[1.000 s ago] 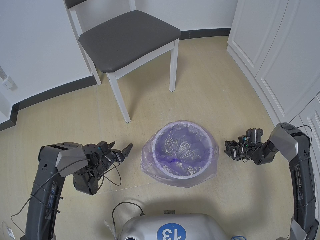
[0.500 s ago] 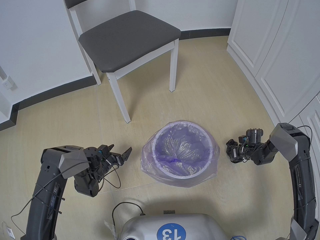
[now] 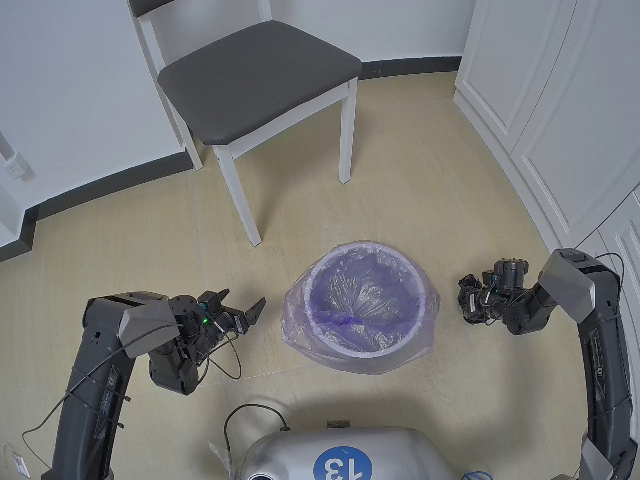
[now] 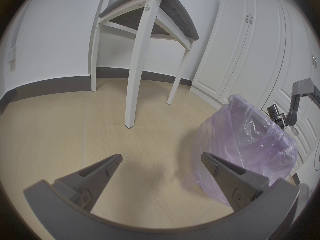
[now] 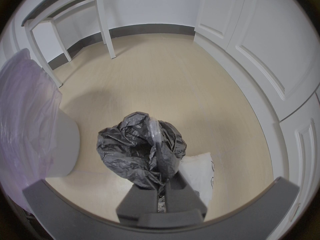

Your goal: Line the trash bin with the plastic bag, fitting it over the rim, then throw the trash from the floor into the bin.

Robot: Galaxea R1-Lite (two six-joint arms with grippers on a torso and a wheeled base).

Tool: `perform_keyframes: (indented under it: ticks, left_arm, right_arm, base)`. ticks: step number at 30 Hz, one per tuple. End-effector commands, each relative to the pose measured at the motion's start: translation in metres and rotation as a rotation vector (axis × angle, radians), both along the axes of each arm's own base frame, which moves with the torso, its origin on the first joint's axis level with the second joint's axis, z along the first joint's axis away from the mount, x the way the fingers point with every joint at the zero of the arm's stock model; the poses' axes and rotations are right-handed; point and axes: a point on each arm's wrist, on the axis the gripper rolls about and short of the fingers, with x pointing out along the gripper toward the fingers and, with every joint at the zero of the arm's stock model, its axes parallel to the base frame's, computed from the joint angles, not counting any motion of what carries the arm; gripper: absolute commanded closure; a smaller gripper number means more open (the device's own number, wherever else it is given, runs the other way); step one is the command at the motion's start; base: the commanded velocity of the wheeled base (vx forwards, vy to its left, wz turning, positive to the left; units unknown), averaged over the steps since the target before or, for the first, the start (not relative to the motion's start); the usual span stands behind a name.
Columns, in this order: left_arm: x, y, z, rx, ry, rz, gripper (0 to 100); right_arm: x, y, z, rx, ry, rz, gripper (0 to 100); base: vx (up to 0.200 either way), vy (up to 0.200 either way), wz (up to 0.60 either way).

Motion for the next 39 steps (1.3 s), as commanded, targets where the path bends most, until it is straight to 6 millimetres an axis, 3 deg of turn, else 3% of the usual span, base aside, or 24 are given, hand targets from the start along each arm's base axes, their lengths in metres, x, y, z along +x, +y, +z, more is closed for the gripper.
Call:
perform_keyframes:
  ticks: [1, 12, 14, 17, 18, 22, 25, 29, 31, 32, 33, 35, 39]
  left_arm:
    - [0.001, 0.0, 0.002, -0.003, -0.019, -0.002, 0]
    - [0.0, 0.0, 0.001, -0.003, -0.017, 0.011, 0]
    - [0.001, 0.0, 0.002, -0.003, -0.018, 0.011, 0]
    - [0.001, 0.0, 0.002, -0.002, -0.019, 0.012, 0]
    - [0.001, 0.0, 0.002, -0.002, -0.019, 0.012, 0]
    - [0.001, 0.0, 0.001, -0.001, -0.016, 0.012, 0]
    - [0.001, 0.0, 0.001, 0.0, -0.017, 0.012, 0]
    - [0.0, 0.0, 0.001, 0.029, -0.03, 0.009, 0]
    - [0.0, -0.001, 0.0, 0.059, -0.041, 0.004, 0]
    - [0.0, -0.001, 0.0, 0.059, -0.041, 0.004, 0]
    - [-0.001, -0.002, 0.0, 0.095, -0.058, -0.002, 0]
    - [-0.001, -0.001, -0.001, 0.105, -0.059, 0.0, 0]
    - [0.003, 0.003, -0.003, 0.112, -0.073, 0.006, 0]
  right_arm:
    - [-0.002, 0.0, -0.002, 0.008, -0.019, 0.001, 100]
    - [0.002, 0.003, 0.005, 0.005, -0.155, -0.008, 100]
    - [0.002, -0.001, 0.041, 0.016, -0.202, -0.021, 100]
    - [-0.004, -0.001, 0.069, 0.016, -0.213, -0.023, 100]
    - [-0.01, -0.001, 0.091, 0.016, -0.227, -0.021, 100]
    - [-0.034, 0.008, 0.147, 0.016, -0.257, -0.001, 100]
    - [-0.062, 0.036, 0.2, 0.027, -0.321, 0.066, 100]
    - [-0.097, 0.087, 0.239, 0.06, -0.387, 0.2, 100]
    - [-0.114, 0.118, 0.247, 0.082, -0.401, 0.274, 100]
    - [-0.114, 0.118, 0.247, 0.082, -0.401, 0.274, 100]
    - [-0.13, 0.157, 0.249, 0.111, -0.41, 0.34, 100]
    - [-0.142, 0.187, 0.25, 0.146, -0.42, 0.374, 100]
    - [-0.163, 0.228, 0.244, 0.179, -0.41, 0.461, 100]
  base:
    - [0.0, 0.0, 0.0]
    - [0.0, 0.0, 0.0]
    - [0.0, 0.0, 0.0]
    - [0.0, 0.0, 0.0]
    - [0.0, 0.0, 0.0]
    - [0.0, 0.0, 0.0]
    - [0.0, 0.0, 0.0]
    - [0.0, 0.0, 0.0]
    - [0.0, 0.0, 0.0]
    - [0.0, 0.0, 0.0]
    - [0.0, 0.0, 0.0]
    - [0.0, 0.0, 0.0]
    - [0.0, 0.0, 0.0]
